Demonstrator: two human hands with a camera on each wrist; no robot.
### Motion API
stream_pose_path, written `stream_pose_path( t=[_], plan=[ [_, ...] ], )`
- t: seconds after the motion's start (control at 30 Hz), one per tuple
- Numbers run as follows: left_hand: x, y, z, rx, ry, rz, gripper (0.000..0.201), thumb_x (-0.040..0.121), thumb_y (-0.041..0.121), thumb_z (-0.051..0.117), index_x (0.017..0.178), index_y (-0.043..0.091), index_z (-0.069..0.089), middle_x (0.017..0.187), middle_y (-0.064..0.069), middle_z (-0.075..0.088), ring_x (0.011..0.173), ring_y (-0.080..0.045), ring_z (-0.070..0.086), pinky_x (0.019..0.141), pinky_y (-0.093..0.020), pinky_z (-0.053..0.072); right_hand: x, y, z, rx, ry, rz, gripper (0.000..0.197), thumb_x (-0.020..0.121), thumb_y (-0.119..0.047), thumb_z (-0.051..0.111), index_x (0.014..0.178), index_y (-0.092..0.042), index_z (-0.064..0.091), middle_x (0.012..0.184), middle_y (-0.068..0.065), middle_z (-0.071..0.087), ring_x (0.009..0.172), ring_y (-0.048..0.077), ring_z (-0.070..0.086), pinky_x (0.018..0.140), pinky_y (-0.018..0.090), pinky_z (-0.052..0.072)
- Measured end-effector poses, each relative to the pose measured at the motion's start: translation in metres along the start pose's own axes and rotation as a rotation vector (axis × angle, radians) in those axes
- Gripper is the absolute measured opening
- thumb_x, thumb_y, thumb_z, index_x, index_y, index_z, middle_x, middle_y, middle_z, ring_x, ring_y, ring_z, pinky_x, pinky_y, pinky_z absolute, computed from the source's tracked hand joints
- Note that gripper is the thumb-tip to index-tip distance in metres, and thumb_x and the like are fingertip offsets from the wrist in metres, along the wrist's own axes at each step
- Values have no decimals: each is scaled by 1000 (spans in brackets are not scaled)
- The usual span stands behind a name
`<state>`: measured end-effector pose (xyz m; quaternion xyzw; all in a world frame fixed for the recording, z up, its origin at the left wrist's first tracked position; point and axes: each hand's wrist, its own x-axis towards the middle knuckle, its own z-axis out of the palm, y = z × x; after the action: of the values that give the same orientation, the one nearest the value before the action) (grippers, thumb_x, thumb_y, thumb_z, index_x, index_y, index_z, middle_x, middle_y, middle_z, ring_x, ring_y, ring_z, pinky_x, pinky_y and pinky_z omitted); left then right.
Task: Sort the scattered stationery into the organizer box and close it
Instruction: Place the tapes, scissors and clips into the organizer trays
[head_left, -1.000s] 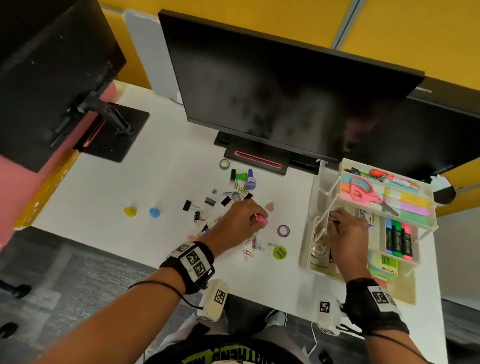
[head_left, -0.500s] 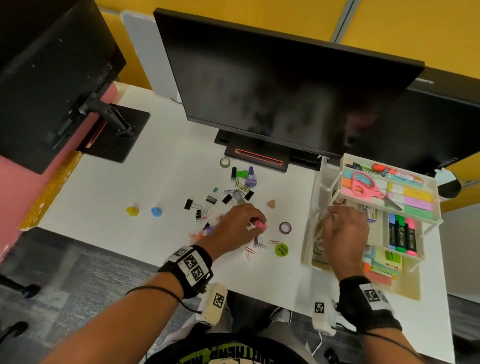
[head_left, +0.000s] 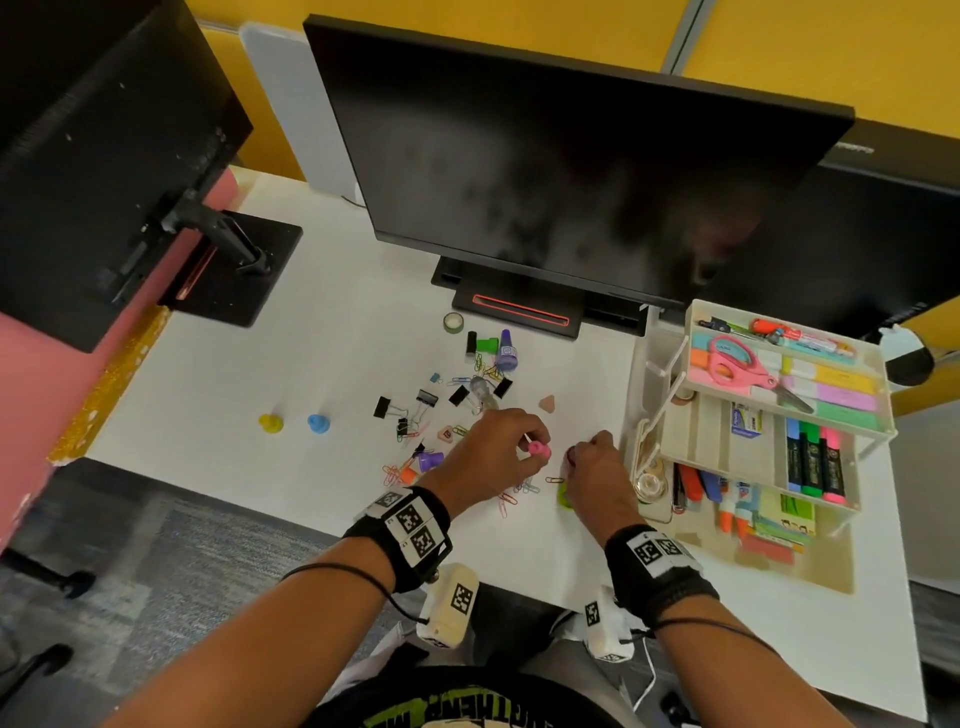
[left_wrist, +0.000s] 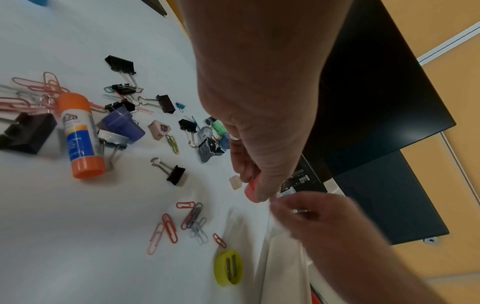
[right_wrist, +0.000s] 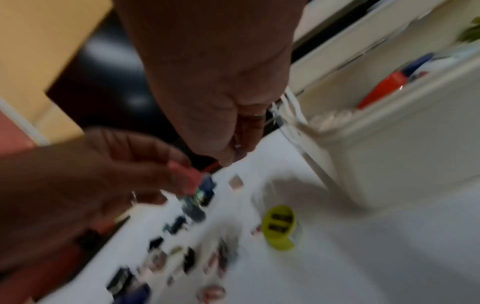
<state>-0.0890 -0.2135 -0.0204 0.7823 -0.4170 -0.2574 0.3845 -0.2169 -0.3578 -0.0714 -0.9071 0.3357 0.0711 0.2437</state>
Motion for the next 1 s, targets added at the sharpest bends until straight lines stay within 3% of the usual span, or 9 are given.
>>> stream_pose_path(
  t=[0.17, 0.23, 0.3, 0.43, 0.6, 0.7, 0.8, 0.93, 1.0],
  plan=[
    [0, -4, 6, -3, 9, -23, 12, 90, 23, 74, 101, 19, 73, 94, 8, 69, 82, -3, 64, 71, -27, 57, -15, -15, -43, 112, 234, -208, 11, 101, -12, 61, 100, -8, 72, 104, 6, 61, 93, 22, 61, 80, 29, 49],
    [0, -3, 8, -6, 12, -23, 12, 89, 22, 74, 101, 19, 73, 95, 9, 70, 82, -4, 64, 72, -28, 57, -28, -10, -74, 176, 404, -222, 9, 99, -13, 64, 105, -11, 69, 110, 2, 63, 100, 18, 58, 90, 30, 49],
    [1, -2, 10, -14, 6, -23, 14, 89, 22, 75, 103, 17, 73, 96, 8, 71, 83, -5, 65, 74, -27, 57, -35, 7, -98, 238, 525, -161, 8, 94, -10, 66, 102, -13, 64, 106, 3, 62, 98, 18, 55, 87, 31, 46],
    [2, -1, 18, -46, -47, -2, 21, 86, 20, 80, 106, 17, 73, 97, 8, 70, 85, -7, 66, 72, -23, 56, -22, 46, -112, 194, 501, -21, 8, 91, -16, 66, 96, -16, 60, 97, 2, 59, 92, 21, 53, 81, 35, 45],
    [-3, 2, 21, -55, -67, -16, 21, 83, 17, 83, 102, 16, 74, 94, 8, 70, 81, -7, 65, 65, -12, 49, 0, 72, -105, -66, 374, -123, 15, 98, -26, 58, 92, -23, 71, 98, -3, 71, 89, 26, 59, 84, 40, 49],
    [-6, -1, 17, -42, -68, -32, 20, 83, 18, 83, 101, 16, 75, 93, 8, 70, 83, -6, 64, 66, -13, 50, 0, 71, -102, -64, 451, -85, 14, 95, -20, 67, 104, -17, 77, 114, 3, 72, 102, 29, 60, 93, 43, 49],
    [-9, -5, 12, -31, -56, -62, 21, 83, 17, 83, 103, 17, 75, 95, 8, 71, 85, -2, 63, 66, -10, 49, -15, 53, -99, 42, 593, -125, 11, 94, -13, 68, 103, -12, 74, 110, 5, 67, 103, 24, 57, 93, 36, 43],
    [-13, -12, 5, -55, -3, -90, 19, 85, 19, 82, 102, 19, 75, 93, 10, 70, 82, 2, 63, 69, -16, 54, -46, 13, -63, 140, 299, -315, 16, 92, -7, 69, 106, -14, 70, 106, 0, 62, 83, 12, 57, 76, 26, 46],
    [-14, -12, 4, -63, -4, -74, 17, 85, 18, 82, 102, 19, 76, 92, 10, 70, 81, 2, 62, 68, -16, 54, -53, 6, -33, 2, 91, -298, 33, 91, -13, 70, 124, -15, 66, 123, 3, 60, 95, 18, 64, 77, 31, 54]
  ],
)
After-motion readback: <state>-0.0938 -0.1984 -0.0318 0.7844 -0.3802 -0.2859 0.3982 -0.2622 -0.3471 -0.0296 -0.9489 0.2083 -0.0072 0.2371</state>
